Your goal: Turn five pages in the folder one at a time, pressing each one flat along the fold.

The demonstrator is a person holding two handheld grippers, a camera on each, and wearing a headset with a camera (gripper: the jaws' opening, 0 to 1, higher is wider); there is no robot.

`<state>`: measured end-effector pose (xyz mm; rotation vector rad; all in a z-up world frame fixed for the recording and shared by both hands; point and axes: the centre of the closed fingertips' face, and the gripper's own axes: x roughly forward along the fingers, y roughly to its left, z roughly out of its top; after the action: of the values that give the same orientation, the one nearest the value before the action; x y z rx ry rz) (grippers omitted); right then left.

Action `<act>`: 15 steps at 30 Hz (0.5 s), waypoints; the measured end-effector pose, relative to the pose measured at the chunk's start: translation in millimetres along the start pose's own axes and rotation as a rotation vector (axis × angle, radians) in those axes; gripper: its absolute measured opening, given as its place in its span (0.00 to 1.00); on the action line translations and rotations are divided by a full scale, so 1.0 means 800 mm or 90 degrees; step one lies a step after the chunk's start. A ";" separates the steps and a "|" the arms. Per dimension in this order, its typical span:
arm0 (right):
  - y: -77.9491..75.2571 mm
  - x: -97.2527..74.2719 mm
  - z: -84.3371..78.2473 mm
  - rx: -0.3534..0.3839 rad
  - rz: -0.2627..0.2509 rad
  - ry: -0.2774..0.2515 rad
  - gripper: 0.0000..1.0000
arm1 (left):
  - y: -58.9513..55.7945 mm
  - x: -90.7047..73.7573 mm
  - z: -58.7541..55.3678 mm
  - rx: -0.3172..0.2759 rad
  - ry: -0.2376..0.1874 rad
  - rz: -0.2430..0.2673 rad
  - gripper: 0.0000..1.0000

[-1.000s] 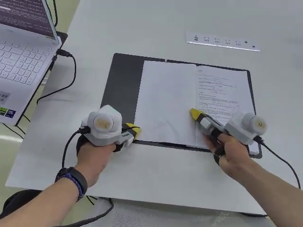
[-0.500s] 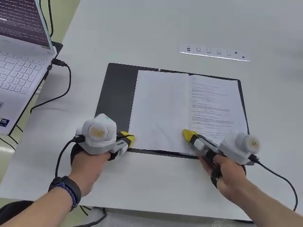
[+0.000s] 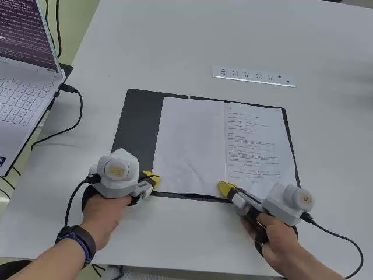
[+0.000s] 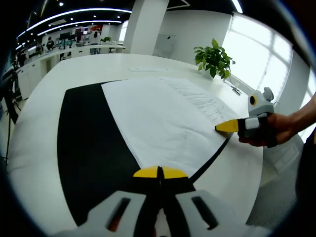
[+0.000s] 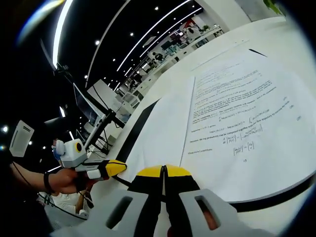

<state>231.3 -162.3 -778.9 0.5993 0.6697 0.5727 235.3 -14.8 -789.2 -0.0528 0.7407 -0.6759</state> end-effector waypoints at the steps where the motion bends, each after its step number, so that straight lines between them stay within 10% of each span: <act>1: 0.000 0.000 0.000 0.000 -0.001 0.001 0.00 | 0.000 0.000 0.000 0.000 0.001 0.001 0.00; 8: 0.002 -0.001 -0.001 -0.002 -0.002 0.015 0.00 | -0.002 -0.001 0.001 0.001 0.017 0.008 0.00; 15: 0.020 -0.005 0.003 -0.002 0.037 0.023 0.13 | -0.021 -0.015 0.020 -0.037 -0.009 -0.016 0.20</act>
<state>225.7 -154.6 -765.4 0.6090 0.6868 0.6400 229.9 -23.7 -765.3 -0.1205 0.7465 -0.6768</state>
